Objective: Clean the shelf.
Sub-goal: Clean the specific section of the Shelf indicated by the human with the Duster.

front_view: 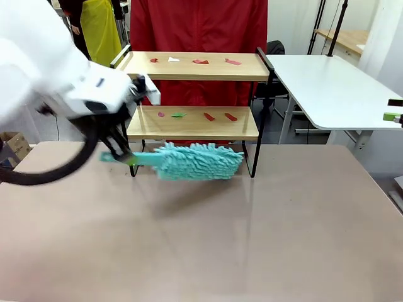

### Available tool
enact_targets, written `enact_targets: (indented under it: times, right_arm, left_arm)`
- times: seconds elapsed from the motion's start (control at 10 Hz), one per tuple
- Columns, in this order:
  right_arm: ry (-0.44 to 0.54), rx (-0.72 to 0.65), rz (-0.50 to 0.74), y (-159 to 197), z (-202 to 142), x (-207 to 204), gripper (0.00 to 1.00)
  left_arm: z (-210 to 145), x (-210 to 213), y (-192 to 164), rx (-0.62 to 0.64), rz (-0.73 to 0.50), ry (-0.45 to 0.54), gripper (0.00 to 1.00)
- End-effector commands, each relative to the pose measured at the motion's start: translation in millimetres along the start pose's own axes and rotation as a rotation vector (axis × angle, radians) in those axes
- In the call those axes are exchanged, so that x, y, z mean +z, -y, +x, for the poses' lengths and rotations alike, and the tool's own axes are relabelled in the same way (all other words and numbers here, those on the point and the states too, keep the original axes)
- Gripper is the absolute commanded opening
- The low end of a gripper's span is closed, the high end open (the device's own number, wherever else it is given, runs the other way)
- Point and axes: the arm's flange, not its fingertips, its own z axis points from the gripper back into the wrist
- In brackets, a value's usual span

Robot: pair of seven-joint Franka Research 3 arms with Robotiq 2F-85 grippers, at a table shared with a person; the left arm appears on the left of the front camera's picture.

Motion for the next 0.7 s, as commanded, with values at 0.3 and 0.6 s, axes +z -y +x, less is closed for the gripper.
enact_targets:
  times: [0.3,0.6]
  right_arm:
    - [-0.012,-0.009,-0.001,0.3,6.2,-1.3,1.0]
    - [-0.012,-0.009,-0.001,0.3,6.2,-1.3,1.0]
  left_arm:
    - [-20.8,89.9,-26.1,-0.13,-0.028,-0.226,0.13]
    - [-45.0,144.2,-37.8,-0.168,-0.19,-0.37,0.13]
